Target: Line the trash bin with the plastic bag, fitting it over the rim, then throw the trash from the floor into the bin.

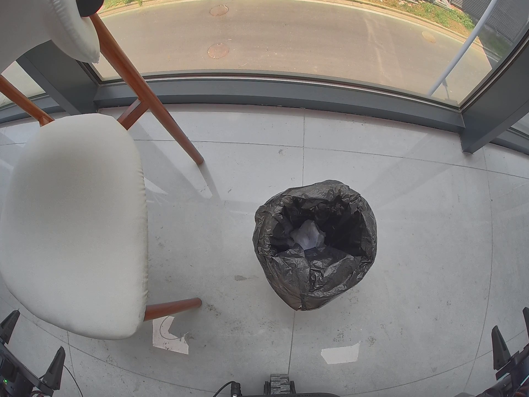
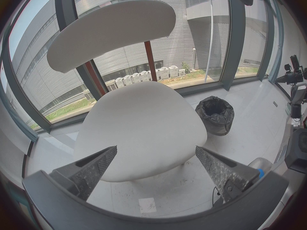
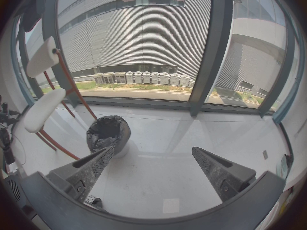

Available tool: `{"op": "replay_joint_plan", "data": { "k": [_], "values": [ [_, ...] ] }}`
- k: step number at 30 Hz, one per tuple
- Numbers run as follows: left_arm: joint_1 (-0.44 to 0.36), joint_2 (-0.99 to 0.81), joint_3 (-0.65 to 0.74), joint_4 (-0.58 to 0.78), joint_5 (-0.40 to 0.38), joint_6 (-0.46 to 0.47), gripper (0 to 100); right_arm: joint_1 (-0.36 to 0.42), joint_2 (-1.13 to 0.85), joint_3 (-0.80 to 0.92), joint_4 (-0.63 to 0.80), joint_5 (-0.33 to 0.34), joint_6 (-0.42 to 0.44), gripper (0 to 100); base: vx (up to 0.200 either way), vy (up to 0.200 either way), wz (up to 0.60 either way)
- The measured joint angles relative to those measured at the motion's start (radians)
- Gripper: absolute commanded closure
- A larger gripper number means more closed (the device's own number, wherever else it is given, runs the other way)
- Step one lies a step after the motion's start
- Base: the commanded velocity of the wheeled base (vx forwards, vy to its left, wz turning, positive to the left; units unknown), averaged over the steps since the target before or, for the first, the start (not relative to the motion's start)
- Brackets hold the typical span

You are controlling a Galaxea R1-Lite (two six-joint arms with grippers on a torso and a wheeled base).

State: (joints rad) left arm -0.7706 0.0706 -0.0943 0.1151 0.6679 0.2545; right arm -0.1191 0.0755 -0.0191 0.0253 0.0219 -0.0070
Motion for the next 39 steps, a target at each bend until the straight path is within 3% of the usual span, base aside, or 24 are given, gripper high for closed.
{"op": "replay_joint_plan", "data": {
  "k": [4, 8, 17, 26, 29, 32, 35, 39],
  "values": [
    [0.051, 0.118, 0.004, 0.001, 0.01, -0.074, 0, -0.098, 0.038, 0.001, -0.001, 0.0, -0.001, 0, 0.0, 0.0, 0.0],
    [0.135, 0.269, 0.008, 0.002, 0.011, -0.188, 0, -0.125, 0.068, 0.001, -0.002, 0.002, 0.0, 0, 0.0, 0.0, 0.0],
    [0.37, 0.509, 0.015, 0.006, -0.001, -0.373, 0, -0.019, 0.058, 0.001, -0.011, -0.01, 0.009, 0, 0.0, 0.0, 0.0],
    [0.567, 0.338, 0.02, 0.005, -0.046, -0.474, 0, 0.051, 0.016, 0.002, -0.02, -0.021, 0.017, 0, 0.0, 0.0, 0.0],
    [0.628, 0.219, 0.025, -0.012, -0.15, -0.497, 0, 0.07, -0.001, 0.002, -0.022, -0.02, 0.016, 0, 0.0, 0.0, 0.0],
    [0.672, 0.113, 0.035, -0.045, -0.327, -0.483, 0, 0.086, -0.019, 0.002, -0.024, -0.014, 0.013, 0, 0.0, 0.0, 0.0],
    [0.703, 0.037, 0.049, -0.085, -0.541, -0.422, 0, 0.098, -0.033, 0.002, -0.025, -0.009, 0.012, 0, 0.0, 0.0, 0.0],
    [0.729, -0.008, 0.064, -0.117, -0.759, -0.342, 0, 0.106, -0.046, 0.001, -0.025, -0.009, 0.011, 0, 0.0, 0.0, 0.0]
  ]
}}
